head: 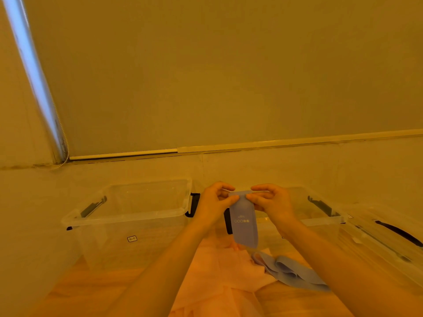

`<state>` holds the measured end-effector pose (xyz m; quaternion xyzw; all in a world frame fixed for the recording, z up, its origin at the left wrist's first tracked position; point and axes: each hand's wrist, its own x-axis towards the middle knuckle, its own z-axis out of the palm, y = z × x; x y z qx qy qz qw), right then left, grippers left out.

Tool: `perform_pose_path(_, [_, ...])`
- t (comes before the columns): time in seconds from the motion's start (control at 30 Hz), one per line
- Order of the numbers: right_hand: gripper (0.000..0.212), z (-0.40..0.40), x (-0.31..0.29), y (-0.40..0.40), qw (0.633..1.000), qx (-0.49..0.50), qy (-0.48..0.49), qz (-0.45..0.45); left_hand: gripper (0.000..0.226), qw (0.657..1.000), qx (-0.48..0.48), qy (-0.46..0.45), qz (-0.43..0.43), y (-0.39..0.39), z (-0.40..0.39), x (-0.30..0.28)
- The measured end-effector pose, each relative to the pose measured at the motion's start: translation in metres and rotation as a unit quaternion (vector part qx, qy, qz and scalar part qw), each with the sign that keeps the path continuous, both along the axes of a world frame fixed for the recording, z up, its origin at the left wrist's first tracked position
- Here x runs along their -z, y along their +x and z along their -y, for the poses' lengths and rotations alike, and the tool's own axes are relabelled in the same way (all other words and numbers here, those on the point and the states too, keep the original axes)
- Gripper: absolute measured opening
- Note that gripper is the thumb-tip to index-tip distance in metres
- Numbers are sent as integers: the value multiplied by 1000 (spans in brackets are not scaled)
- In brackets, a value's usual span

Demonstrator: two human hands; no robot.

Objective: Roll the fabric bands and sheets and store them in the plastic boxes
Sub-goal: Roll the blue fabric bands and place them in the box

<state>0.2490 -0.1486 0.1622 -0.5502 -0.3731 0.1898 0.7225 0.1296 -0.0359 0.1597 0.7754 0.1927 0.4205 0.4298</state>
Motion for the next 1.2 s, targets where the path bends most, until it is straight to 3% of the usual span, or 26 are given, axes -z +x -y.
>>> perform_pose_path(0.63, [13,-4,1,-6,1000,3,-18,-8,22,999,-14,31,-10,1,-8,4])
perform_pose_path(1.0, [20,-4,1,-9,999,-7,-33,-8,22,1000,-9,14,-4,1,-13,6])
perform_pose_path(1.2, [22,-5,-1,-9,1000,-8,-30,4,22,999,2,-42,10,2,-11,4])
